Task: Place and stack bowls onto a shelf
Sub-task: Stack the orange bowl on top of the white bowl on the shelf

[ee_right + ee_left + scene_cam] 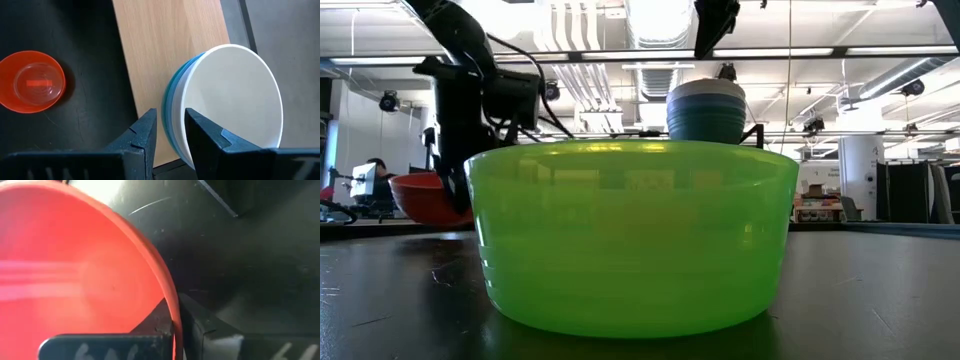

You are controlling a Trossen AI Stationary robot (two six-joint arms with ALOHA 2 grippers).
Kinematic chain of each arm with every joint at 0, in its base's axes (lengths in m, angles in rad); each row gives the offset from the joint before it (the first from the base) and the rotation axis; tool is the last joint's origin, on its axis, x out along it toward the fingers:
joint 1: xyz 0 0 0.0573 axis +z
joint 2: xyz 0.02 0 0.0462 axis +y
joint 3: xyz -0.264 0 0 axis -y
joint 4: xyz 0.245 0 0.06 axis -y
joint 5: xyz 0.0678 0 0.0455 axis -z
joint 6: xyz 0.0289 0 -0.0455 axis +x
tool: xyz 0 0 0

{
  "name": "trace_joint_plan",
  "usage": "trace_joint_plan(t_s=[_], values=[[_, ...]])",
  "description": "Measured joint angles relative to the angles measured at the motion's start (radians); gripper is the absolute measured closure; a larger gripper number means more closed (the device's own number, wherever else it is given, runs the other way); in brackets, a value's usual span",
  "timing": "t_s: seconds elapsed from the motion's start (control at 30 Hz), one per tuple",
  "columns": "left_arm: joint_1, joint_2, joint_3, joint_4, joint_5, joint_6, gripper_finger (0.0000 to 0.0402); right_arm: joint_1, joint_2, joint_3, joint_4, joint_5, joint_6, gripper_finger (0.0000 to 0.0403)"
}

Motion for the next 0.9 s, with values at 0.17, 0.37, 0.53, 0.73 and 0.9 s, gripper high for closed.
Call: trace_joint_plan(t_s=[0.17, 0.37, 0.53, 0.73, 0.9], values=[[-0.001, -0.091, 0.000, -0.001, 0.020, -0.003, 0.0401, 0.000, 0.000, 0.000, 0.000, 0.000, -0.004, 0.0312], [-0.005, -0.237, 0.000, -0.010, 0.063, -0.024, 0.0401, 0.000, 0.000, 0.000, 0.000, 0.000, -0.005, 0.0312], [-0.054, -0.346, 0.000, 0.016, 0.237, -0.002, 0.0401, 0.000, 0.000, 0.000, 0.000, -0.001, -0.041, 0.0312], [-0.145, -0.454, 0.000, 0.068, 0.461, 0.015, 0.0401, 0.000, 0.000, 0.000, 0.000, -0.149, -0.130, 0.0312], [-0.201, -0.513, -0.001, 0.110, 0.659, -0.029, 0.0401, 0.000, 0.000, 0.000, 0.000, -0.293, -0.171, 0.0312]])
